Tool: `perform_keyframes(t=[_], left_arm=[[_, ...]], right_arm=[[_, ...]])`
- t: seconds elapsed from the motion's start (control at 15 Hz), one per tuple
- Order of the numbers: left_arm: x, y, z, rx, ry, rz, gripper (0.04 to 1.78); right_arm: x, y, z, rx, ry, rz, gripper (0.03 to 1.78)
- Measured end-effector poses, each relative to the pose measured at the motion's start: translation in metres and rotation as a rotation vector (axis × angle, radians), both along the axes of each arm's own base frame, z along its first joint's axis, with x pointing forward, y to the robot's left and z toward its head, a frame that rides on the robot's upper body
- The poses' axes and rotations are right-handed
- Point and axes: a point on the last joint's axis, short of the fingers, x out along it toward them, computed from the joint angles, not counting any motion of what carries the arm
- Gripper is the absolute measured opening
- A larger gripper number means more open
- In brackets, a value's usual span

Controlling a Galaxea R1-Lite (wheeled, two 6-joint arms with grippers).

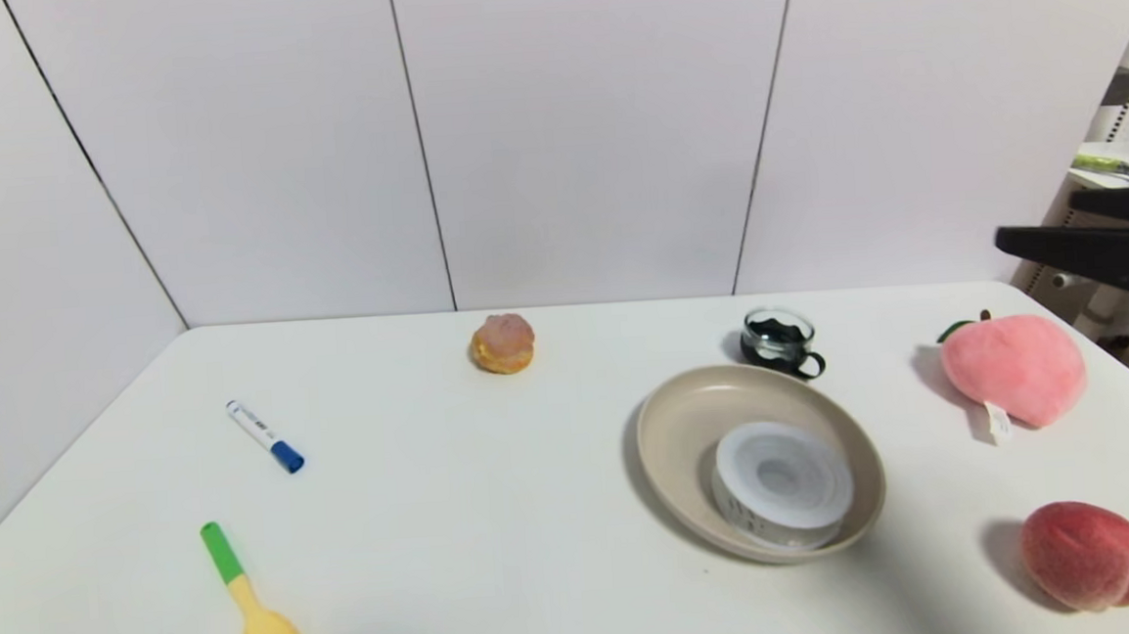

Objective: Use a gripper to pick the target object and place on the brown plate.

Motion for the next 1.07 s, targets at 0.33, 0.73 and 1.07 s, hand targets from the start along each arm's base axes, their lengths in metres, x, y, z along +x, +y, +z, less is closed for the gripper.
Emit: perform_keyframes(t=[0.33,0.73,1.07], left_arm=[[0.0,0.0,0.0,0.0,0.0,0.0,1.69],[0.0,0.0,0.0,0.0,0.0,0.0,1.69],[0.0,0.0,0.0,0.0,0.0,0.0,1.69]], right_arm=[[-0.078,-0.022,-0.062,-0.049,0.093,-0.265,1.61],[-0.141,-0.027,-0.151,-0.062,0.079,-0.378,1.67],[-0.163,-0.027,-0.206,-0.05,0.01,-0.402,1.69]])
